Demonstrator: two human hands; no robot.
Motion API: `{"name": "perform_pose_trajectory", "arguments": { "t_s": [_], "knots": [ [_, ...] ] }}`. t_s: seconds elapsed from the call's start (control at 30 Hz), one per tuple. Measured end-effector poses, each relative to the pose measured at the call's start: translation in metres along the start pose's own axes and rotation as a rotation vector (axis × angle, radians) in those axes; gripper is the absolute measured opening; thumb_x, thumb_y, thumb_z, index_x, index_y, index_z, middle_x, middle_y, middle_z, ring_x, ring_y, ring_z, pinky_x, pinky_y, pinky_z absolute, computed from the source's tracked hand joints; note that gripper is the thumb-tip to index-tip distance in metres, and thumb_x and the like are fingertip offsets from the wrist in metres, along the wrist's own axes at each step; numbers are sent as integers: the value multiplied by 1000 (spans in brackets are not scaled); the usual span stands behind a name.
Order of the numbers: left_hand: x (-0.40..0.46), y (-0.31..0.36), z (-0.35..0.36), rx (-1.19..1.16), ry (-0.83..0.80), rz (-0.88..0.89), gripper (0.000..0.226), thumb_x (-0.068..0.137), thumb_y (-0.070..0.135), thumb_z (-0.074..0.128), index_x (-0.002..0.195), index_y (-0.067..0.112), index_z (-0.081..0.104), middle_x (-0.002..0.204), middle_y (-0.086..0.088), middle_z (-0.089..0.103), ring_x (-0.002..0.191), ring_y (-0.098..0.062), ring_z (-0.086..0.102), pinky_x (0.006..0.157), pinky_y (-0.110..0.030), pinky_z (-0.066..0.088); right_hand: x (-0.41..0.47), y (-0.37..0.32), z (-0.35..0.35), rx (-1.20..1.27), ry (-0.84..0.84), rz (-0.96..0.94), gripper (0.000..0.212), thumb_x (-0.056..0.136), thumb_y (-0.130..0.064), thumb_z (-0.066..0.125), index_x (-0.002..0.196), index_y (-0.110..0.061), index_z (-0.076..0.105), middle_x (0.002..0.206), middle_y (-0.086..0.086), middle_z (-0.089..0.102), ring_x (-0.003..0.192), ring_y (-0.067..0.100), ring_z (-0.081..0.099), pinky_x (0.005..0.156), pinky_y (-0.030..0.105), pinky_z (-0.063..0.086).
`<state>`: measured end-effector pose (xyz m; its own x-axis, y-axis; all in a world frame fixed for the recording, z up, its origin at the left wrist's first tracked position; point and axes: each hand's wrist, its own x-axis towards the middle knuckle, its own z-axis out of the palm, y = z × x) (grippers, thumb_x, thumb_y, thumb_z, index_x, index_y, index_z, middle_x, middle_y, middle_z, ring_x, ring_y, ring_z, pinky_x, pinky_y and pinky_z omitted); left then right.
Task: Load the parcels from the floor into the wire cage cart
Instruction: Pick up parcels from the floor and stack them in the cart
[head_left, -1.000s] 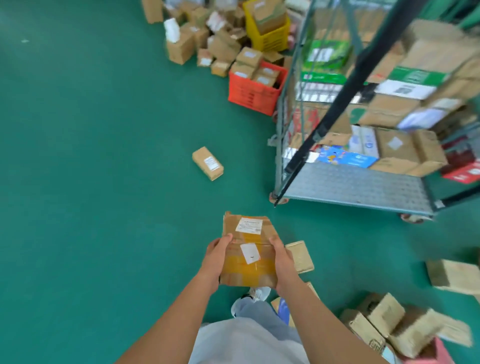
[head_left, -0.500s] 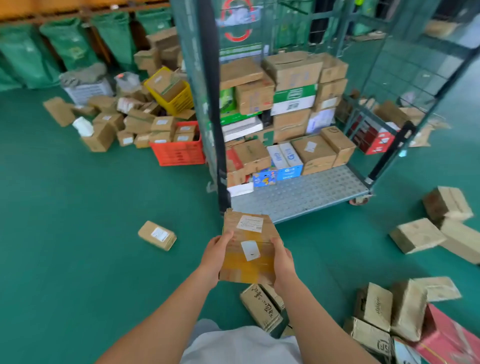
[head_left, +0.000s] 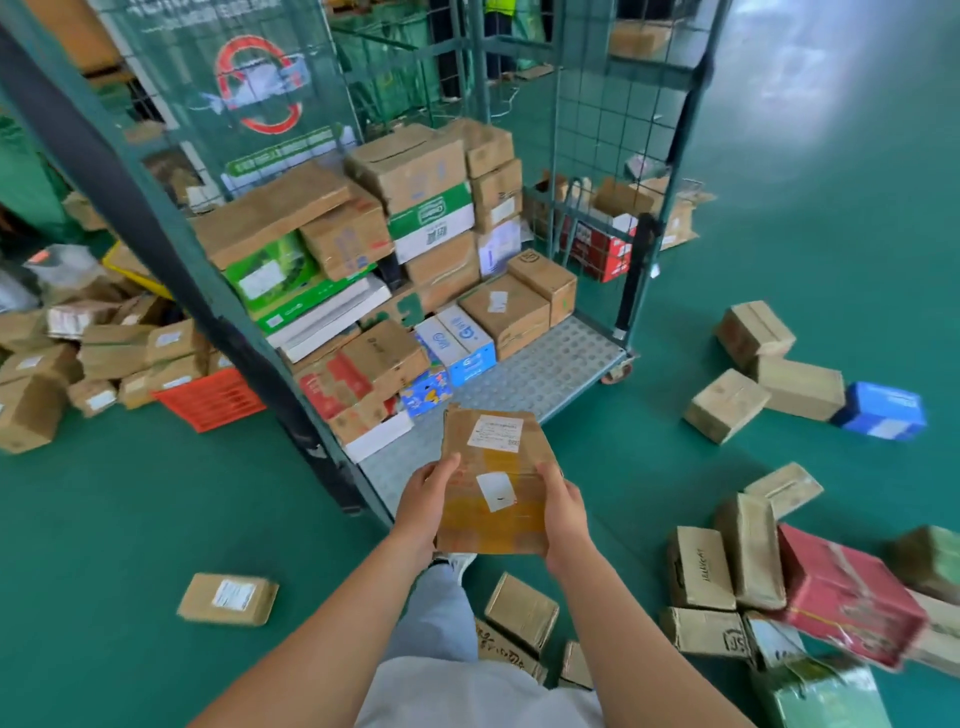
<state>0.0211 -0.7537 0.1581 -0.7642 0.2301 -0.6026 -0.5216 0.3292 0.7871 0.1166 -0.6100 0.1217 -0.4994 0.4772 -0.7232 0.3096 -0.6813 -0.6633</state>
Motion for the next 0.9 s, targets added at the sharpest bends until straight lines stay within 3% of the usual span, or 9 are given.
{"name": "perform_pose_trajectory", "arguments": {
  "t_s": [0.3,0.43,0.53,0.7,0.9],
  "knots": [
    [144,58,71,-66,-102,-64,45,88,71,60,118,38,65,111,3,76,104,-24,72,90,-55,59,117,-93,16,-48,98,-33,84,56,-72,68,127,-30,54,116,1,69,101,26,71,90,51,60],
    [238,87,124,-93,-148,-107,51,81,75,59,111,36,72,108,1,78,102,-24,74,90,-57,60,206,-145,22,-120,188,-19,78,64,-72,65,130,-32,51,122,-2,65,108,24,65,97,51,55],
    [303,123,152,-132,-170,-187,45,88,69,57,106,33,77,105,0,79,100,-26,75,92,-57,59,270,-193,38,-160,204,72,77,65,-73,64,131,-35,50,124,-3,64,110,26,64,99,53,53],
    [433,146,155,-193,-25,-268,83,52,96,68,115,42,72,120,4,75,111,-27,70,95,-58,55,351,-285,97,-272,114,93,76,67,-73,62,132,-35,50,126,-2,62,113,25,62,101,52,52],
    [494,219,124,-305,92,-282,87,46,96,70,114,42,73,119,3,75,111,-27,71,97,-58,54,417,-343,175,-419,-38,147,76,62,-79,59,125,-38,51,125,0,61,113,28,60,103,54,50]
  ]
}}
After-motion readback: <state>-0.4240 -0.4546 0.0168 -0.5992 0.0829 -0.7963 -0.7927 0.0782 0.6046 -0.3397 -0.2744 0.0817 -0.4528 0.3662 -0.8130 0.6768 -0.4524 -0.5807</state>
